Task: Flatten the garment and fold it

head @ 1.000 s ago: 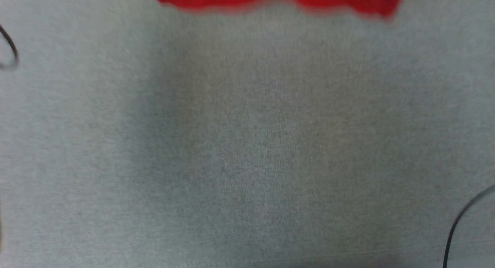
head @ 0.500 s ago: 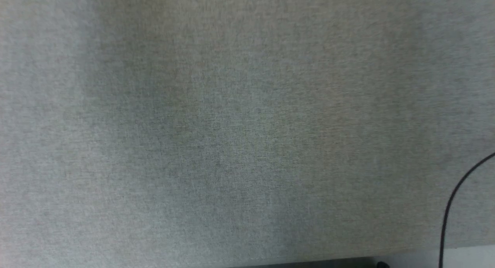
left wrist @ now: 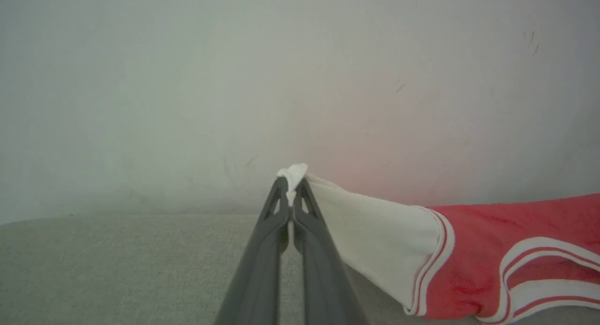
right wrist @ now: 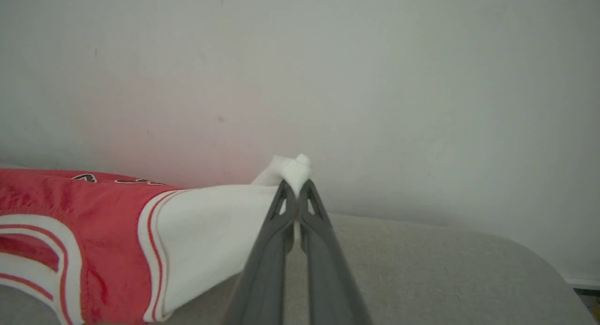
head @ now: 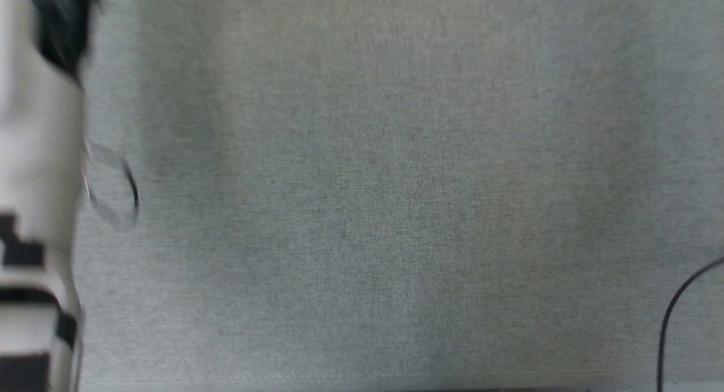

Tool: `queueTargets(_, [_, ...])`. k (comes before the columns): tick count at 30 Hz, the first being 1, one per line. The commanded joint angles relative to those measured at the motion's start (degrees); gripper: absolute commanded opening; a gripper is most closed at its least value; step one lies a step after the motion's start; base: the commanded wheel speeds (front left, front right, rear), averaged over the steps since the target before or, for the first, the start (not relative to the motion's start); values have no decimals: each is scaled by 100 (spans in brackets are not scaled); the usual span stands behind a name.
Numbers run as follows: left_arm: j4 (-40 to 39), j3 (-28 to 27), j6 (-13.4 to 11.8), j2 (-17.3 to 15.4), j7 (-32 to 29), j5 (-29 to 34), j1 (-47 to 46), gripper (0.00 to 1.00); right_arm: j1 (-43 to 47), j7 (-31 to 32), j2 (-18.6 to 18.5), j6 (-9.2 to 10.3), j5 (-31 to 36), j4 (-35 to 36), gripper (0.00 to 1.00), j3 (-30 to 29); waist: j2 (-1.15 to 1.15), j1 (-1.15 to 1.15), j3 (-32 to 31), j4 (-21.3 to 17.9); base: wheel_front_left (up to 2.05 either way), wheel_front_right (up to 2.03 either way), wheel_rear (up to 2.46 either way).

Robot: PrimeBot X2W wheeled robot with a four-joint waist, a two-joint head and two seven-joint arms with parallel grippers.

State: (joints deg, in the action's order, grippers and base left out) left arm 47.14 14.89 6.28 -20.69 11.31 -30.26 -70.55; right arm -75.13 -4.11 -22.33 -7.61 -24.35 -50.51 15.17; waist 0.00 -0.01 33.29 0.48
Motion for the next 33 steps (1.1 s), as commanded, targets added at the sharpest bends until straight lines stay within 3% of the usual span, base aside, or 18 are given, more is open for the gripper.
queueTargets(1, [19, 49, 49, -51, -10, 42, 235, 0, 236, -12, -57, 12, -81, -12, 0, 29, 0, 1, -725, -4, 0, 0, 0])
queueTargets(8, [-56, 388, 102, -481, -588, -120, 2040, 0, 2019, 322, -305, 12, -521, 209, 0, 399, 0, 1, -1911, -53, 0, 0, 0])
queueTargets(18, [-1261, 489, 100, -1092, -1576, -700, 4070, 0, 3932, 1347, -1011, 12, -1065, 1268, 0, 534, 0, 1, -3001, -42, 0, 0, 0])
queueTargets(26, [-2754, 422, -283, -1368, -2466, -1282, 5821, 0, 5531, 2488, -1489, 12, -1352, 2372, 0, 98, 0, 1, -3481, -9, 0, 0, 0])
queueTargets(33, [-4306, 506, -906, -1722, -3479, -1638, 7248, 0, 7022, 3485, -1560, 12, -1372, 3324, 0, -728, 0, 1, -3512, 124, 0, 0, 0])
